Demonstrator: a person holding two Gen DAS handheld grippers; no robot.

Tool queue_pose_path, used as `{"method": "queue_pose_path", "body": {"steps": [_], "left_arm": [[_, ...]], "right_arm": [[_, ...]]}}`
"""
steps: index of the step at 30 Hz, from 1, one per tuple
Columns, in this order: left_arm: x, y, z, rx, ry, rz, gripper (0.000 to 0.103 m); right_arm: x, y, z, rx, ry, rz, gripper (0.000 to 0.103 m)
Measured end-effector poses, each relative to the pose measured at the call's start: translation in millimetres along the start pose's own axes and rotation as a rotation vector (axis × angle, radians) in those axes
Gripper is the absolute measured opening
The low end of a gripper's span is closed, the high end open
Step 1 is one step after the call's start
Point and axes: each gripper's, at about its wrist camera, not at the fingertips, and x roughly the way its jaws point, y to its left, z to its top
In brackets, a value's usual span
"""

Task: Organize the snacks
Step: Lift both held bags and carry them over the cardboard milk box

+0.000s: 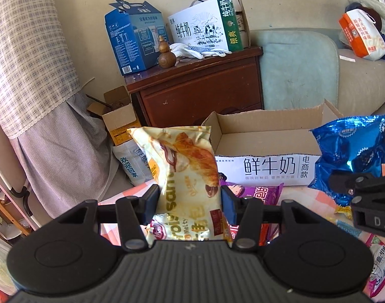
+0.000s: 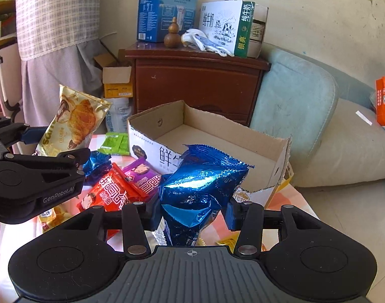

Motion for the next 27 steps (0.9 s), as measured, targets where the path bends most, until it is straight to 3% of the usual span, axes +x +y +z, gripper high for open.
{"method": "queue_pose_path", "body": {"steps": [13,23,27], "left_arm": [[44.1,2.9,35.0,-0.088,-0.006,-0.039,0.05],[90.4,-5.1,74.4,-0.142,-0.019,-0.062,0.05],[105.8,-11.2,84.4,-0.131,-0.018,-0.074,0.05]], "right_arm": [[31.3,-41.2,33.4,0.161,-0.043,-0.042,0.046],[71.1,-51.1,53.1,0.264,-0.04,-0.094,0.046],[82.7,-50.4,56.9,0.246,-0.027,-0.136,0.046]]}}
